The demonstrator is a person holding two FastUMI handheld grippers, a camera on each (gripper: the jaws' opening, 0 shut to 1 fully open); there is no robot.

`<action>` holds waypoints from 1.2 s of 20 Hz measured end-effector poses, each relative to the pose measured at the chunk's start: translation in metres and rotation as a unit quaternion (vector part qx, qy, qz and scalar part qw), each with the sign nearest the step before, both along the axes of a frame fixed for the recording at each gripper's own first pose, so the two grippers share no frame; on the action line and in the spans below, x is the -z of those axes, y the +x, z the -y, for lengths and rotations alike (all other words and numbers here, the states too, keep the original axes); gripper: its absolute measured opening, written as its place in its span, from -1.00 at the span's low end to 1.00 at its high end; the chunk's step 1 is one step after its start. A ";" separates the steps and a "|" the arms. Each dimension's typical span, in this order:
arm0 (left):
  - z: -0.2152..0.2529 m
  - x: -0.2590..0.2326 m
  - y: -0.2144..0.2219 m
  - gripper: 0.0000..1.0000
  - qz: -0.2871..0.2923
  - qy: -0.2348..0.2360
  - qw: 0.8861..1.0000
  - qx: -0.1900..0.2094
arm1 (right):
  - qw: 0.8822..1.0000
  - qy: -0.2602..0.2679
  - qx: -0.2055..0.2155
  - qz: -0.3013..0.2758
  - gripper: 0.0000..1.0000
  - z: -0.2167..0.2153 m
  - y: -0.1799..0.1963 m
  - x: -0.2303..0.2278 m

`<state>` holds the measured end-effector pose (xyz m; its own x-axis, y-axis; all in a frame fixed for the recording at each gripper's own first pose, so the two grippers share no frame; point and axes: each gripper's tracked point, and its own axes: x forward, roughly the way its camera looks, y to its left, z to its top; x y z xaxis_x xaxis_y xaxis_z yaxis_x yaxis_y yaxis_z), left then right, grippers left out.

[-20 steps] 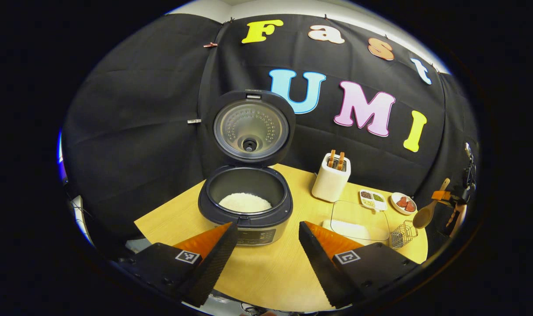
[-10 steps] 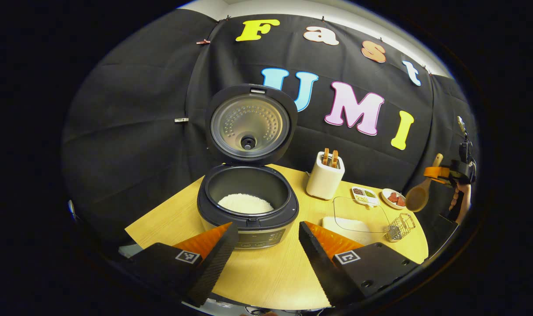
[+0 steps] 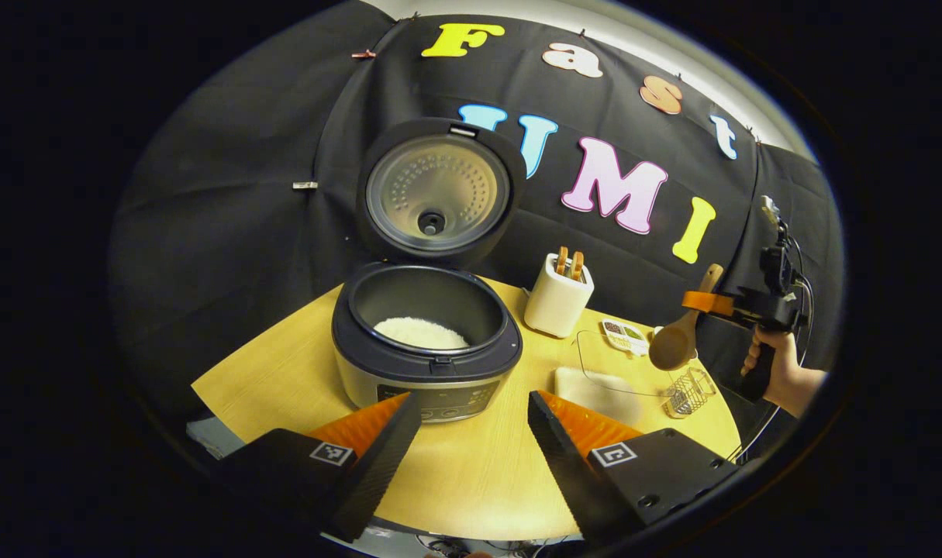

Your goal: Close the left gripper, press the button to open the rice cooker; take a wooden spoon from the chopstick holder with the right hand, scoop a spoonful of rice and pour it into the rice cooker, then put the wooden spoon back into the chopstick holder.

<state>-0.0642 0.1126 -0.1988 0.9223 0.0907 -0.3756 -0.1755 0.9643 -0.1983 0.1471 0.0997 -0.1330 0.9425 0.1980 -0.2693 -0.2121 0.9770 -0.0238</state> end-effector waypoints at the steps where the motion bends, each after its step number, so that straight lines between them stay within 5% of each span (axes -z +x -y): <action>1: -0.002 0.005 0.002 0.92 -0.007 0.009 1.000 0.003 | 1.000 -0.017 0.004 0.003 -0.89 0.002 0.004 0.007; 9: -0.017 0.024 0.017 0.92 -0.020 0.026 0.999 0.018 | 0.997 -0.074 0.033 -0.014 -0.89 0.004 0.014 0.076; 15: -0.012 0.047 0.010 0.92 -0.043 -0.029 0.999 0.009 | 0.996 -0.061 0.056 -0.035 -0.88 -0.009 0.000 0.109; 19: -0.022 0.051 0.007 0.92 -0.051 -0.028 0.998 0.005 | 0.994 0.020 0.054 -0.089 -0.88 -0.042 -0.010 0.122; 24: -0.038 0.046 0.010 0.92 -0.043 -0.039 0.998 -0.008 | 0.978 0.127 0.076 -0.144 -0.89 -0.069 -0.011 0.125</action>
